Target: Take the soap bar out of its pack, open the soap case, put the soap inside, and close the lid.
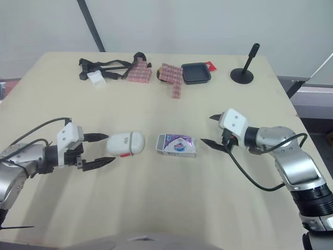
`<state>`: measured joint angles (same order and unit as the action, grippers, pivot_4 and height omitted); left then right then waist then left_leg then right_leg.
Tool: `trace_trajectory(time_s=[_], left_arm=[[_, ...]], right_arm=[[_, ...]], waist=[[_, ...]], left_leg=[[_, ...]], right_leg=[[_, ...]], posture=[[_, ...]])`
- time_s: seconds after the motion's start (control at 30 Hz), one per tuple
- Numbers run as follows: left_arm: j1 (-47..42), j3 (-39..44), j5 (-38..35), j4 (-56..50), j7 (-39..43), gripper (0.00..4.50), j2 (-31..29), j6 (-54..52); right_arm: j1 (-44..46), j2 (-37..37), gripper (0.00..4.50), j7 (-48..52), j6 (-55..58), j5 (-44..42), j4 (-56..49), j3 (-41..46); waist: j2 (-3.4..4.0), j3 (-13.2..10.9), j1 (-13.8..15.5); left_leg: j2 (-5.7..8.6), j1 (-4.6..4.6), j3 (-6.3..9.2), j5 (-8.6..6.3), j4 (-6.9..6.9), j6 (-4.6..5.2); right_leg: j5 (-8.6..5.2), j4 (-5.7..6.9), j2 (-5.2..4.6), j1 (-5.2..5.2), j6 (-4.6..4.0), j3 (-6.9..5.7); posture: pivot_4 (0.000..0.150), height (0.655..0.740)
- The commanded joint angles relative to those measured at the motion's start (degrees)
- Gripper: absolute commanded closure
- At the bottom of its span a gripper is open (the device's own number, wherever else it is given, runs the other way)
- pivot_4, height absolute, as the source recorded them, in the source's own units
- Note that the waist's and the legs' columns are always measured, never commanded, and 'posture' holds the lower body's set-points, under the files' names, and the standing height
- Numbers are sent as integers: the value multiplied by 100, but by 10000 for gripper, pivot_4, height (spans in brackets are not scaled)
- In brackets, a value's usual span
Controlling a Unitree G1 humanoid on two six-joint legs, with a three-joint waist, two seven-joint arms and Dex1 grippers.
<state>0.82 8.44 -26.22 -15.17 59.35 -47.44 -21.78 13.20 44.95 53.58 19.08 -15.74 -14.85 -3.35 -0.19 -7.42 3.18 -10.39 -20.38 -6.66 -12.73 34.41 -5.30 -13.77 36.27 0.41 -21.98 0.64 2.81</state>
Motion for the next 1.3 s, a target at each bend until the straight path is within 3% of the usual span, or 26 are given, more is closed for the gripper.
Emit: trace_trajectory(time_s=[0.03, 0.2, 0.43, 1.3], left_arm=[[104, 246, -171, -402, -55, 361, -65, -114], [382, 186, 88, -513, -142, 361, -62, 26], [649, 358, -23, -754, -196, 361, -21, -31], [785, 355, 239, -742, -262, 361, -102, 209]], right_arm=[[211, 133, 0, 383, -109, 3, 22, -100], [376, 325, 0, 1129, 94, -403, -8, -119], [641, 6, 0, 914, -129, 261, 180, -734], [1089, -620, 0, 850, -452, 1333, 1172, -1690]], waist=[[0, 0, -5], [1, 0, -24], [-1, 0, -22], [-3, 2, -45]], left_leg=[[0, 1, 0, 1, 0, 1], [-1, 1, -1, 3, -1, 5], [-4, -2, -1, 5, 0, 8], [-1, -9, -3, 5, 5, 7]], right_leg=[[0, 3, -2, 0, 0, 1], [0, 3, -1, -1, 0, 1], [0, 4, -1, -3, -1, 1], [0, 15, -2, -14, -1, 2]], posture=[[1500, 7400], [1500, 7400], [1500, 7400], [1500, 7400]])
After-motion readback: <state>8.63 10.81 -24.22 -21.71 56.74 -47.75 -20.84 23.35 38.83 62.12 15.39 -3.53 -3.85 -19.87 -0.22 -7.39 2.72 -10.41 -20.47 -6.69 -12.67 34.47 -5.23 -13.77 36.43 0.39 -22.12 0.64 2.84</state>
